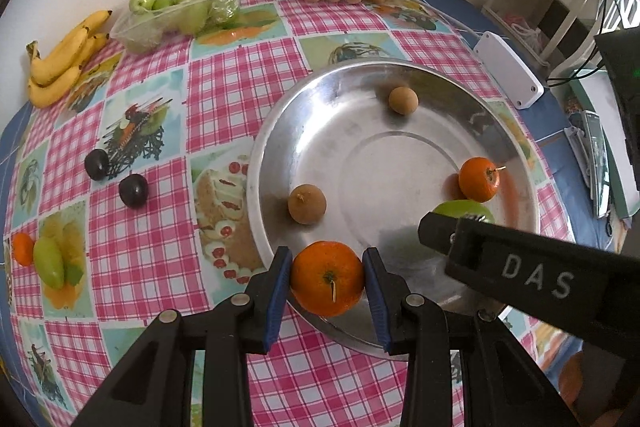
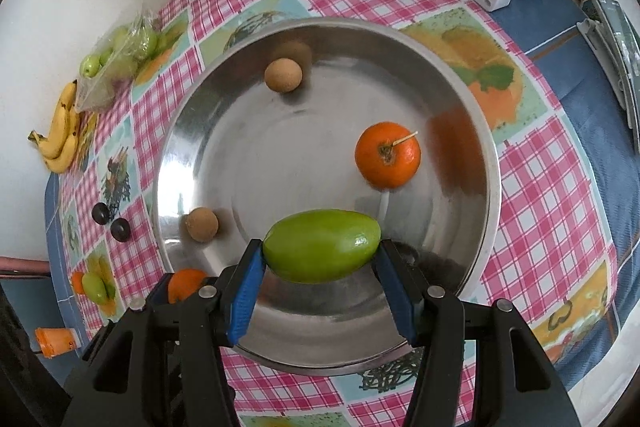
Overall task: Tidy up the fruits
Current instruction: 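Open both tools to drop the orange and mango into the bowl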
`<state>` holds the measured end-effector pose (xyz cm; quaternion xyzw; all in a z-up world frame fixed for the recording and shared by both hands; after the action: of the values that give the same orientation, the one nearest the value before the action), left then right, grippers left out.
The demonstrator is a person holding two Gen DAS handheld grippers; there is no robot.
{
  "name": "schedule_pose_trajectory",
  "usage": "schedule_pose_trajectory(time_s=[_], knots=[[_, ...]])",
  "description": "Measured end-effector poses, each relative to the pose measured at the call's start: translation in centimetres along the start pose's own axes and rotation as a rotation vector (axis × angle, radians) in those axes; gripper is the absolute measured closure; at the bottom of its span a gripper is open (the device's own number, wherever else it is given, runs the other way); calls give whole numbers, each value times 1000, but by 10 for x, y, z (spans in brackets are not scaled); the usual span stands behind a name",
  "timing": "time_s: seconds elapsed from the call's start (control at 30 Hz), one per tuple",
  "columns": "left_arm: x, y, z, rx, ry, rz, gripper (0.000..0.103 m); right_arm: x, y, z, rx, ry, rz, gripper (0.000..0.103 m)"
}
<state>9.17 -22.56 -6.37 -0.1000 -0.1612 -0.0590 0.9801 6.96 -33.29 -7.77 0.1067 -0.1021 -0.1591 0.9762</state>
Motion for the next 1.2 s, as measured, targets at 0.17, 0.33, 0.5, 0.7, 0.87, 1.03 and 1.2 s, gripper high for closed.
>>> schedule_pose_trajectory(time_s=[0.17, 0.33, 0.5, 0.7, 0.87, 1.03, 1.2], knots=[[0, -1, -1, -2, 4, -5, 64, -1, 1, -1, -2, 4, 7, 44], [1, 1, -1, -14, 12, 0, 62, -1, 0, -1, -3, 8, 1, 44], [1, 1, 0, -21, 12, 1, 57, 0, -1, -2, -9, 11, 1, 44], [2, 2, 3, -24, 7, 9, 57, 1, 2, 4, -7, -15, 8, 43], [4, 5, 7, -30, -3, 29, 56, 5, 5, 13, 11, -59, 15, 38], [9, 17, 9, -38, -6, 84, 55, 5, 7, 17, 12, -82, 21, 38], [13, 41, 9, -32, 2, 176, 53, 6, 3, 20, 12, -92, 14, 38]])
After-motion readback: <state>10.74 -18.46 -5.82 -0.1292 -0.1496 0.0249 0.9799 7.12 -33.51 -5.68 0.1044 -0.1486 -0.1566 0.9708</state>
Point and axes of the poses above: each gripper's, at about its wrist camera, not at the fingertips, and z roughly against the way its jaws point, y to its left, x to its top, the point moved 4 cm from there along -z, roughly the way its jaws point, and after that the axes turned 13 degrees about z, right-handed, at the moved point
